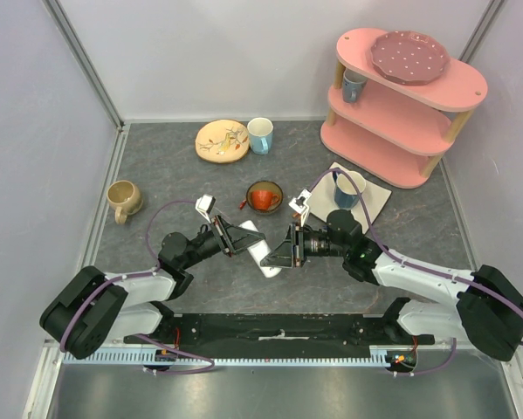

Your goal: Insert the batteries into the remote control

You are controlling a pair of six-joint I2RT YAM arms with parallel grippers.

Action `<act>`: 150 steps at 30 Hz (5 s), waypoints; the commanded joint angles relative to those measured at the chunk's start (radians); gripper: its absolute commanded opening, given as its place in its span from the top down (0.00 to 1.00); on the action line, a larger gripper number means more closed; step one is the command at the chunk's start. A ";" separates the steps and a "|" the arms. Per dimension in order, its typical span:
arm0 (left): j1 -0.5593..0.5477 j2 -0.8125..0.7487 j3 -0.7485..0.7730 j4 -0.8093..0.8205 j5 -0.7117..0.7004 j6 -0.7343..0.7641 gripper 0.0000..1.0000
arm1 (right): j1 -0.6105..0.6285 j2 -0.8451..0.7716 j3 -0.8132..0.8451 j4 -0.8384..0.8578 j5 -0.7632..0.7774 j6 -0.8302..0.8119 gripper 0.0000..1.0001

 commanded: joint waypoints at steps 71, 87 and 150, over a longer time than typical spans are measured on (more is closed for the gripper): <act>-0.010 -0.107 0.065 -0.127 0.011 0.101 0.56 | 0.014 -0.025 0.116 -0.128 -0.028 -0.073 1.00; 0.180 -0.459 0.074 -0.838 -0.203 0.203 0.05 | 0.005 -0.114 0.449 -1.058 0.738 -0.482 1.00; 0.188 -0.548 -0.036 -1.017 -0.012 0.256 0.23 | 0.248 0.481 0.368 -1.290 1.115 -0.180 0.43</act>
